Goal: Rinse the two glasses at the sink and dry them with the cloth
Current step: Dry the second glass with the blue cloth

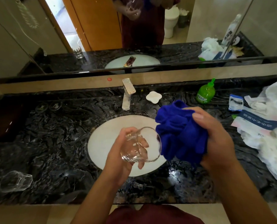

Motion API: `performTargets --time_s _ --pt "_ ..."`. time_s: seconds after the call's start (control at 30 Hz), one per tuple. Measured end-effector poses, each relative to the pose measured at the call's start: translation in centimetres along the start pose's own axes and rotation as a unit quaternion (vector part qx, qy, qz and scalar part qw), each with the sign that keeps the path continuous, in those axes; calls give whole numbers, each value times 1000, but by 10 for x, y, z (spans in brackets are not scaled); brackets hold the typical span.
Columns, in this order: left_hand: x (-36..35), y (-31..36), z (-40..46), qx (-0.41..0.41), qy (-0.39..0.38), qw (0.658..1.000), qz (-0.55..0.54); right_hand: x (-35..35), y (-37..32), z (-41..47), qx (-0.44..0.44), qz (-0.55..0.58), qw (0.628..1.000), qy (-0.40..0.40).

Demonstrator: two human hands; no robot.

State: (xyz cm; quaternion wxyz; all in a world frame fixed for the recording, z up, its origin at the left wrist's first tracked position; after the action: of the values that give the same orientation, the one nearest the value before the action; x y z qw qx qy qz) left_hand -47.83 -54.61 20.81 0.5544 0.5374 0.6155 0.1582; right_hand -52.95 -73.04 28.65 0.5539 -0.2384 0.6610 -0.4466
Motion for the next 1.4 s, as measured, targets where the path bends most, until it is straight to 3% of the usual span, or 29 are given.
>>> performTargets --time_s 0.1,0.2,0.27,0.4,0.5,0.53,0.63,0.8,0.93,1.07,1.2,1.3,1.4 --pt "-10 -10 -1 11 8 1000 14 -18 1 -4 -4 -11 997 -71" --pt "-13 -13 1 0 26 999 30 -25 16 -8 -62 -75 992 -80" --pt "-9 -12 2 -7 36 999 32 -26 17 -12 -56 -140 986 -76" --pt "-2 -12 2 -15 48 998 43 -23 13 -12 39 -409 907 -90" --pt "-2 -14 3 -20 61 995 78 -31 14 -13 114 -525 833 -135" --pt "-1 -13 4 -17 67 994 89 -33 15 -14 109 -532 826 -152" --pt "0 -12 6 3 61 993 104 -27 16 -15 1 -455 876 -161" --pt "-3 -10 5 27 30 993 112 -20 13 -14 -32 -377 913 -154" --pt "1 -12 5 34 37 992 113 -15 14 -9 18 -423 904 -57" --pt "7 -5 6 5 55 992 116 -11 15 -6 106 -516 850 13" --pt "13 4 7 -31 91 987 128 -13 28 -12 99 -506 857 -16" --pt "15 10 7 -53 114 980 156 -25 38 -20 63 -468 874 -113" --pt "15 17 8 -60 108 980 159 -21 42 -18 25 -484 856 -181"
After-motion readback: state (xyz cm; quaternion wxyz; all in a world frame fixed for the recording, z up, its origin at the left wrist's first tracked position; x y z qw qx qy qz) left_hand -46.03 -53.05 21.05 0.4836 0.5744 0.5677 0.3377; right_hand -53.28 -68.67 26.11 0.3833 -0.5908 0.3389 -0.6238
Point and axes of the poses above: each hand's wrist, its own z-axis towards the middle knuckle, its own x-axis out of the back of the hand, y = z × x, the point moved 7 cm from there along z, towards the middle knuckle, and after that the axes turned 7 degrees about y, right-handed, at the moved point
